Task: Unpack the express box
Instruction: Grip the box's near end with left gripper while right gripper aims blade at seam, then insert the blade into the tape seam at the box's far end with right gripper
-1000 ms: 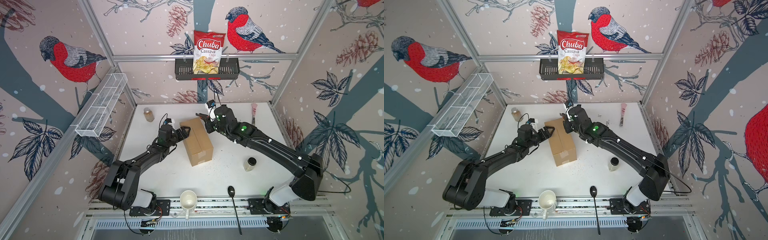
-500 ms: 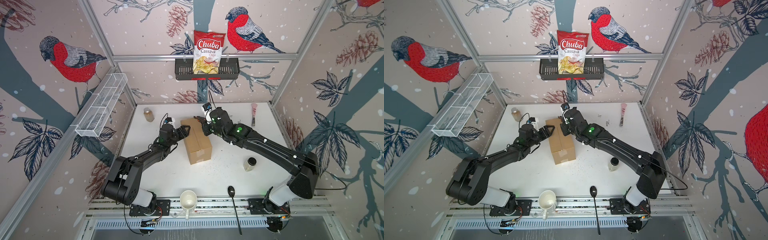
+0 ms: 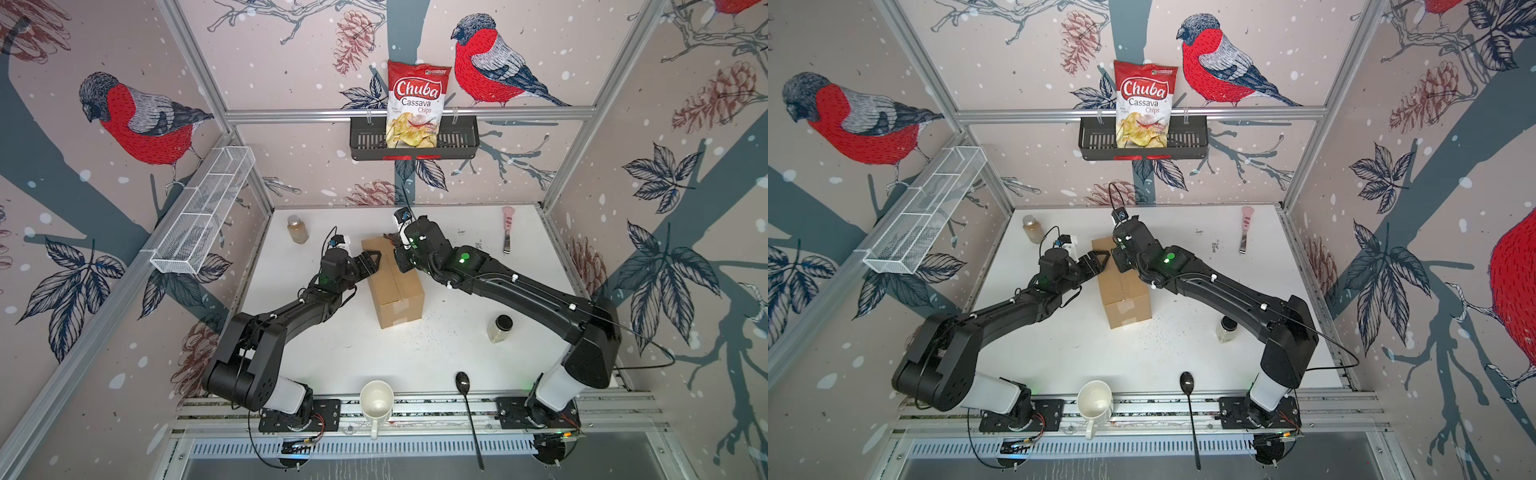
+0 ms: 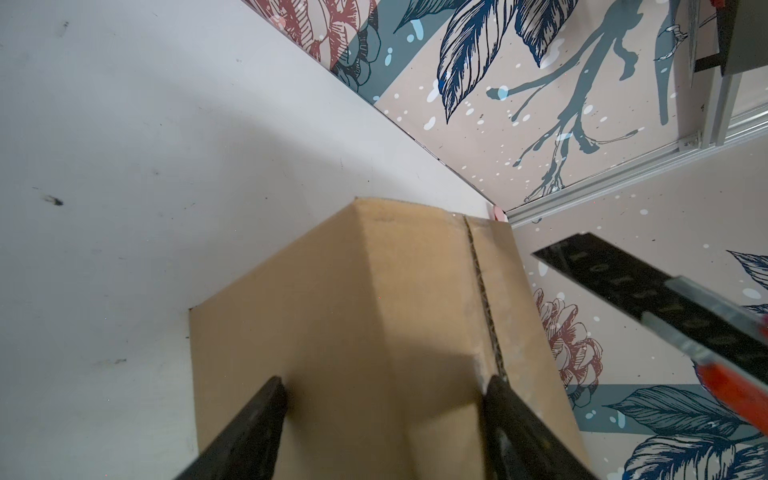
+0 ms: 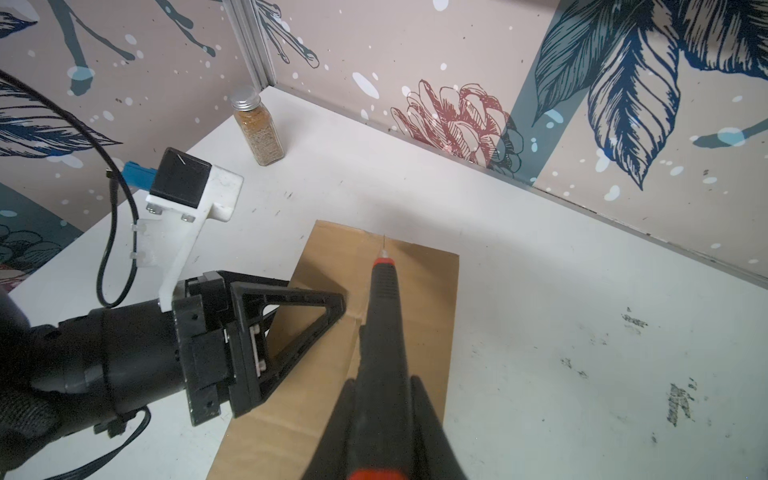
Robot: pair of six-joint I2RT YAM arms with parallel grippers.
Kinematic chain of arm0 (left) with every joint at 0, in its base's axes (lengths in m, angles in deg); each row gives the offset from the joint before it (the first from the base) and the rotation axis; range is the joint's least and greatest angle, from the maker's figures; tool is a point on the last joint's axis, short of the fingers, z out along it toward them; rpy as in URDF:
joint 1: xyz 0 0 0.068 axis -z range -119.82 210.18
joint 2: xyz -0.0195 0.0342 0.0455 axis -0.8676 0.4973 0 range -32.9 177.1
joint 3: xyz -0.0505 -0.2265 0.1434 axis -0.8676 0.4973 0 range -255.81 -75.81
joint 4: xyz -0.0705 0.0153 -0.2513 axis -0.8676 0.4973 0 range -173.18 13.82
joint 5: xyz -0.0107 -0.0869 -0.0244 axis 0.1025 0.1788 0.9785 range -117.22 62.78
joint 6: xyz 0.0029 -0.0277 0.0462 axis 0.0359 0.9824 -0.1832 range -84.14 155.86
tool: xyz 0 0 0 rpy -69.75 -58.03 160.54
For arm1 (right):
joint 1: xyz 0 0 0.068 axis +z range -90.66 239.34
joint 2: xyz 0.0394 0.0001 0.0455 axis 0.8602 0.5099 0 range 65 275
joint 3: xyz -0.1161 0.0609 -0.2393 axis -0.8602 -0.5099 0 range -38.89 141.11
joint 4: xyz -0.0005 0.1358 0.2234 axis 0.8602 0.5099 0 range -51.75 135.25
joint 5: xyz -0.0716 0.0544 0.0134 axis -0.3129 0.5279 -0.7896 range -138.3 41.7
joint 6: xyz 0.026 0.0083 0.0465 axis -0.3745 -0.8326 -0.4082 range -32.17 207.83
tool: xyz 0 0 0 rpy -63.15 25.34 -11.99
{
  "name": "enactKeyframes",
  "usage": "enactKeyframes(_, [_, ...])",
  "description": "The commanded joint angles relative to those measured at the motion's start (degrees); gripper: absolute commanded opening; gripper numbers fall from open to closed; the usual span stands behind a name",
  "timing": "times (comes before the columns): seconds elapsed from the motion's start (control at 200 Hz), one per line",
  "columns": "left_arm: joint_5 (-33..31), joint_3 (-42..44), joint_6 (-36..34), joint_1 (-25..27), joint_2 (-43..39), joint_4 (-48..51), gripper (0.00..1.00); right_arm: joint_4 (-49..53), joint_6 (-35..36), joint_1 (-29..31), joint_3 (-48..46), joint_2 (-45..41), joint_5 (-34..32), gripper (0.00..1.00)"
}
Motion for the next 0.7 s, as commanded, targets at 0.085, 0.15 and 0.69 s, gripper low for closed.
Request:
enactKeyframes(0.085, [-1.2,0.7,0.2,0.3,0.5,9.3,0.73,0.7,1.0,0.8,1.8,1.3,-3.0,0.0])
enactKeyframes(0.15, [-1.3,0.7,0.3,0.4,0.4,9.2,0.73,1.1,0.9,0.9,2.2,1.8,-2.9,0.0])
enactKeyframes(0.69, [-1.1,0.9,0.6,0.5,0.6,8.4,0.73,4.3,0.7,1.5,6.2,5.5,-4.5,0.0])
